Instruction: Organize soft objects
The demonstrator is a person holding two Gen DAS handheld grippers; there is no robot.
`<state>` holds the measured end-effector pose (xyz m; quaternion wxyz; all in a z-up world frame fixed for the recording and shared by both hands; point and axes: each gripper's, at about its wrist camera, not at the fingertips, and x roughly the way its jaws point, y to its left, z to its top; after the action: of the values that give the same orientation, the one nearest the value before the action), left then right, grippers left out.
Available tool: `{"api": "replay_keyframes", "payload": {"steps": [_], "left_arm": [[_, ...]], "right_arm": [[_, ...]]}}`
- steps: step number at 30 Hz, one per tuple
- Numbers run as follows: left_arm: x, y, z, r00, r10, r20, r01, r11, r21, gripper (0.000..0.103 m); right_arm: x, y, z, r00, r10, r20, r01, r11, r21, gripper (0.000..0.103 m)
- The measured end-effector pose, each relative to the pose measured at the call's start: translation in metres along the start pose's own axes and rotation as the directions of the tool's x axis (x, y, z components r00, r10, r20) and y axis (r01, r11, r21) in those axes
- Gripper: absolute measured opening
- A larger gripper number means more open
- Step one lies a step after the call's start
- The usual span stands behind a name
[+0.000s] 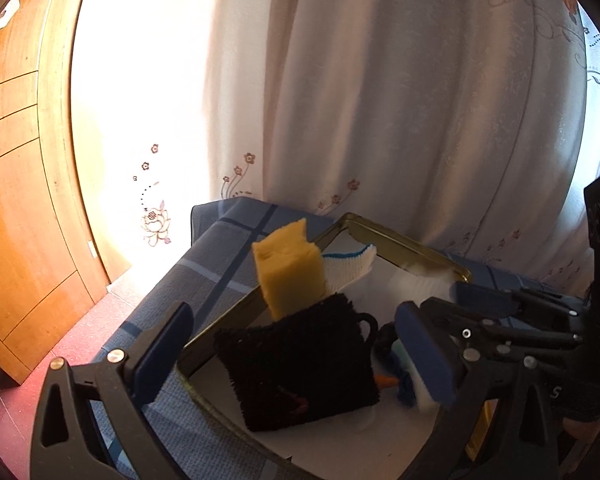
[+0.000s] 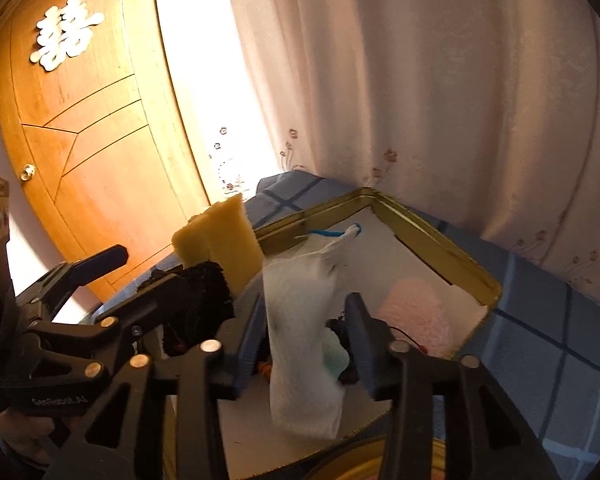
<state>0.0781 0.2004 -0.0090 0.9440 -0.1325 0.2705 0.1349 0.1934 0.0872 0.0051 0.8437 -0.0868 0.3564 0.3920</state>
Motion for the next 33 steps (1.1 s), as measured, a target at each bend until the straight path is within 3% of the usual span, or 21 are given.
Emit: {"api": "replay_keyframes", "payload": {"steps": [7, 11, 19, 33], "left_arm": [[-0.011, 0.001, -0.009, 1.000, 0.019, 0.021, -0.019, 1.000, 0.004, 0.102], [-0.013, -0.001, -0.016, 0.999, 0.033, 0.021, -0.033, 0.999, 0.027, 0.102], [-0.022, -0.003, -0.024, 0.999, 0.012, 0.038, -0.013, 0.999, 0.036, 0.102], [-0.050, -0.008, -0.027, 0.995, 0.005, 0.104, -0.010, 0.999, 0.049, 0.102]], "right_arm": [[-0.011, 0.006, -0.007, 0.999, -0.051, 0.017, 0.050, 0.999, 0.006, 0.049], [-0.019, 0.008, -0.011, 0.994, -0.102, 0.028, 0.102, 0.995, 0.007, 0.057], [-0.045, 0.016, -0.019, 0.986, -0.153, 0.073, 0.152, 0.988, 0.014, 0.063], [-0.071, 0.018, -0.030, 0.975, -0.156, 0.157, 0.149, 0.987, 0.054, 0.067]]}}
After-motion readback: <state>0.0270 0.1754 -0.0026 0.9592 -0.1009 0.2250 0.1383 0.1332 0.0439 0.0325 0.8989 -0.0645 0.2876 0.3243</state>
